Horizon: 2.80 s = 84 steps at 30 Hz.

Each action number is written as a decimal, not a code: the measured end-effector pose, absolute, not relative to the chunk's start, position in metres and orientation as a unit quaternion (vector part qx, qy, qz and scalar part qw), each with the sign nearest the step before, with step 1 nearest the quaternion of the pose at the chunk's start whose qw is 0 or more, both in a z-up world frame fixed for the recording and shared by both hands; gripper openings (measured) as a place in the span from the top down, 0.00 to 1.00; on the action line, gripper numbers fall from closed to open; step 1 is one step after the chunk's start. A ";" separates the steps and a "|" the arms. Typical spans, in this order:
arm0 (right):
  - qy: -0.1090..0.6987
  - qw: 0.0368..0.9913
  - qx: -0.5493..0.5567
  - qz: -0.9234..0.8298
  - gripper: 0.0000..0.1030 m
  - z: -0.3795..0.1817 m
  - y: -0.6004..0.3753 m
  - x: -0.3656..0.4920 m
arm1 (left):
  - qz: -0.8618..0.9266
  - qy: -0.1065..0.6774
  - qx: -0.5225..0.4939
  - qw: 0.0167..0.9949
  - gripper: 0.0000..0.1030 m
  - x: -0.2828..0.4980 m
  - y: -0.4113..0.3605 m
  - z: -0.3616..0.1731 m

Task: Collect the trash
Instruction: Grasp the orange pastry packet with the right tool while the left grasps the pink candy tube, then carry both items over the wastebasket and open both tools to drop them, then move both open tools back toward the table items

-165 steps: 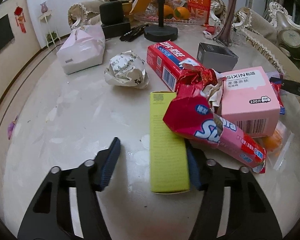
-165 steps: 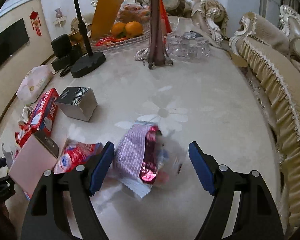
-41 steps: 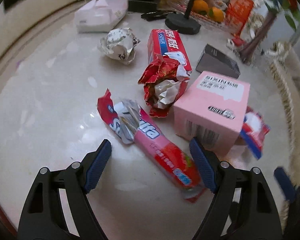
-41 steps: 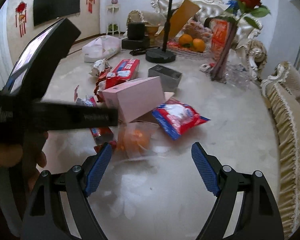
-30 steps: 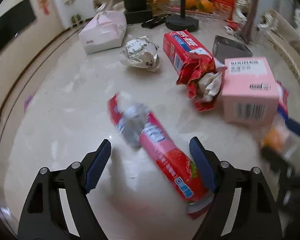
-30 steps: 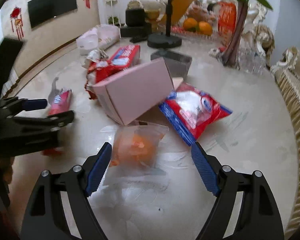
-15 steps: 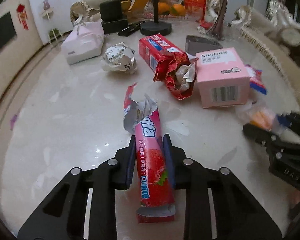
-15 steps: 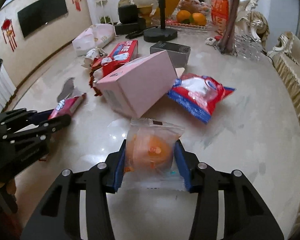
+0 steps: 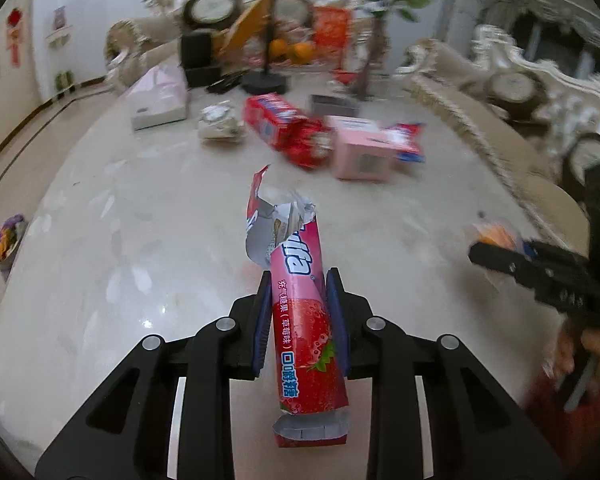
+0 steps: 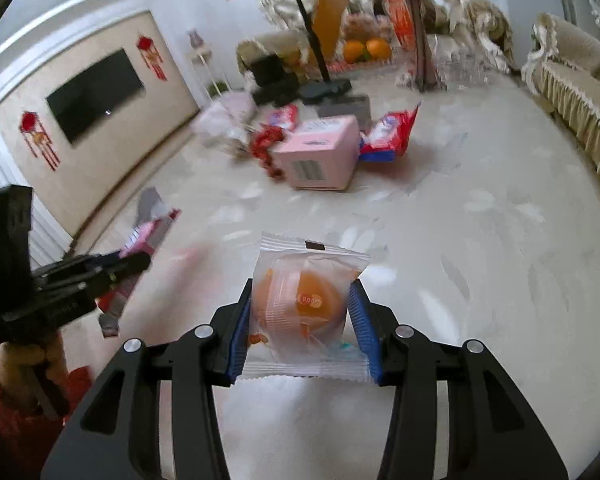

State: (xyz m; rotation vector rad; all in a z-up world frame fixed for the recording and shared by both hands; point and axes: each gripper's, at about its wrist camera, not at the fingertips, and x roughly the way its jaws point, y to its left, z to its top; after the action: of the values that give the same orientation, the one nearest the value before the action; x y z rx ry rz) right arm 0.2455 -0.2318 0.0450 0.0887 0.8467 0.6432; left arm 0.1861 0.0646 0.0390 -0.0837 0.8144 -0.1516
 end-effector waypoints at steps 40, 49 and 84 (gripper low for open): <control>0.589 0.771 0.003 0.242 0.27 -0.120 -0.256 0.042 | -0.185 0.588 0.019 0.787 0.33 0.014 -0.006 -0.151; 0.580 0.777 -0.011 0.245 0.27 -0.111 -0.254 0.030 | -0.170 0.572 0.018 0.802 0.33 0.005 0.001 -0.137; 0.398 0.897 0.088 0.172 0.27 0.037 -0.227 0.415 | 0.024 0.381 0.026 0.924 0.33 0.413 0.129 0.038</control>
State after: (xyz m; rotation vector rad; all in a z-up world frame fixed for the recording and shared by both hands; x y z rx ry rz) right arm 0.4151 -0.2273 0.0372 0.1826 0.8247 0.3569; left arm 0.4135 0.1289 0.0380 0.0531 0.7824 0.0491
